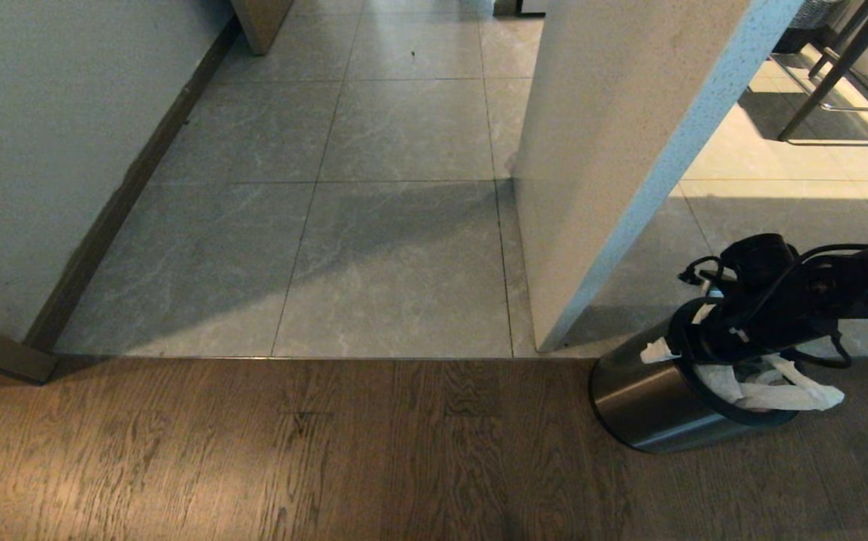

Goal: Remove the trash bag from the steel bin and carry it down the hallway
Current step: Place the outer trash can on the ground

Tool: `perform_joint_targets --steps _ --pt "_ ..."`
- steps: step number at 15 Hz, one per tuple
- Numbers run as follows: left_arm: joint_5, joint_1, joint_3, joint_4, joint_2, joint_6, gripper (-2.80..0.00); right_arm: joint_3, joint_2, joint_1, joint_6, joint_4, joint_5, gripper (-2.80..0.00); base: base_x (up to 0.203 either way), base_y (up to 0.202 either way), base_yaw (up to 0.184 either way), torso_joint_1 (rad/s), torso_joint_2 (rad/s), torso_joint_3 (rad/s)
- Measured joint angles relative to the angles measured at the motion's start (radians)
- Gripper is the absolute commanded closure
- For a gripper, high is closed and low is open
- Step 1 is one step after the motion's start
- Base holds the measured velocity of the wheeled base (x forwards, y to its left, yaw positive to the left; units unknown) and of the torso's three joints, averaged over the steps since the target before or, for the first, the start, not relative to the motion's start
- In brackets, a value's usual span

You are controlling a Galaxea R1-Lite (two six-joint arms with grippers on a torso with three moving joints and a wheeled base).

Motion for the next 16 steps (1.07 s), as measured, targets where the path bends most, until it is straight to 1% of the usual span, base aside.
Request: perform_joint_targets --steps 7,11,16 --pt "0.0 0.0 0.0 0.0 0.0 0.0 0.0 0.01 -0.014 0.015 0.004 0.008 0.035 -2.8 0.0 0.0 0.0 0.0 0.0 0.0" --pt "0.0 0.0 0.0 0.0 0.0 0.0 0.0 -0.012 0.023 0.017 0.004 0.002 0.071 -2.8 0.0 0.0 0.0 0.0 0.0 0.0" --pt "0.0 0.0 0.0 0.0 0.0 0.0 0.0 -0.055 0.075 0.016 0.004 0.001 0.083 -2.8 0.0 0.0 0.0 0.0 0.0 0.0"
